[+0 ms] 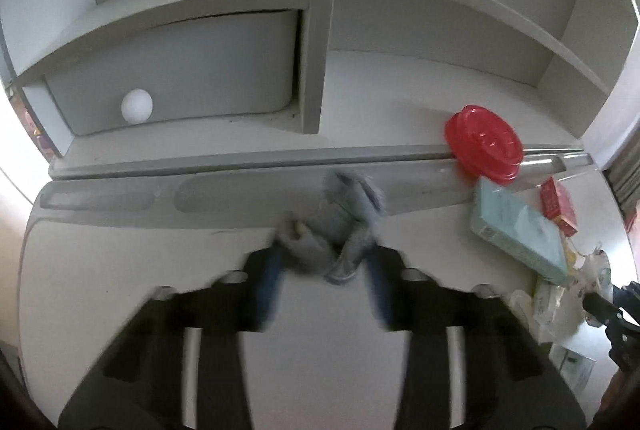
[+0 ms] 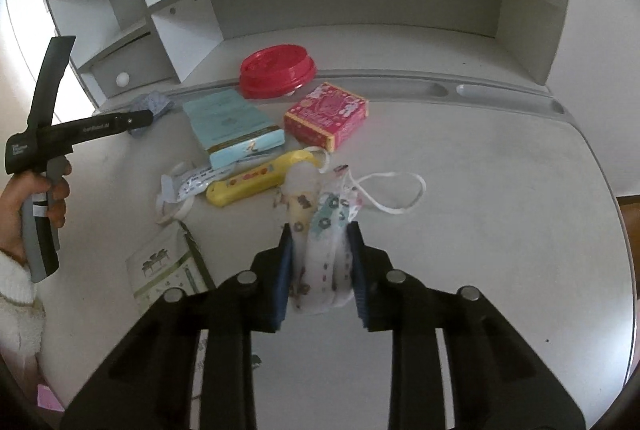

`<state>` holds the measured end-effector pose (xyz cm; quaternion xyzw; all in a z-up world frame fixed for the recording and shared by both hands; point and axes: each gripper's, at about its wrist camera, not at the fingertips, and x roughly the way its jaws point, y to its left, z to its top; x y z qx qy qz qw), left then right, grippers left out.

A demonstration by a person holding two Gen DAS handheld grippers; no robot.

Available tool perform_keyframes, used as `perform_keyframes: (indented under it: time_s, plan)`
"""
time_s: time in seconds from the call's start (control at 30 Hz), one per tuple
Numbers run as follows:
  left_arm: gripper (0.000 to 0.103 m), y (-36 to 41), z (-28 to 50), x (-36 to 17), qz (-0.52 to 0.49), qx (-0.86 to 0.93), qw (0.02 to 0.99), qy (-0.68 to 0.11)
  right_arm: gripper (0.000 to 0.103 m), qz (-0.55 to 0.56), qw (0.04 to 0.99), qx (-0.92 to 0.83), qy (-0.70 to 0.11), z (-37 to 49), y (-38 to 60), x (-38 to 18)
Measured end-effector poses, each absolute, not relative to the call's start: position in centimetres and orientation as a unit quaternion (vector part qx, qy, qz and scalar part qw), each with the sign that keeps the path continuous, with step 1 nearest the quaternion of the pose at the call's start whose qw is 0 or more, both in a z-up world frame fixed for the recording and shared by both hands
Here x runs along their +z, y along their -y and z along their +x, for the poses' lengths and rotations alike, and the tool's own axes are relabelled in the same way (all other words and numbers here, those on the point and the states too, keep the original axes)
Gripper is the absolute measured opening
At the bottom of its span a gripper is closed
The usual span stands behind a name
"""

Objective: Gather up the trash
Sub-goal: 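Grasp the patterned white wrapper with the right tool while the left tool grasps grey sock, then carry both items over the bin and open both tools to drop them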

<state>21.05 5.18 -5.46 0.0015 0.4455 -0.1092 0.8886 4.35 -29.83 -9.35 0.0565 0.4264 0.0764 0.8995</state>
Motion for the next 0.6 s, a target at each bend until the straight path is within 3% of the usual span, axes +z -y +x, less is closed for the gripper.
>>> perform_keyframes:
  time_s: [0.4,0.6]
  plan:
    - [0.029,-4.7,17.2,-2.7,0.001,-0.111,0.899,-0.424,0.026,0.083,0.907,0.059,-0.409,2.2,32.9,-8.8]
    - [0.029,-1.6,12.9,2.2,0.026,-0.135,0.909,-0.392,0.026,0.149,0.912,0.062,-0.376,-1.1,37.0,-7.2]
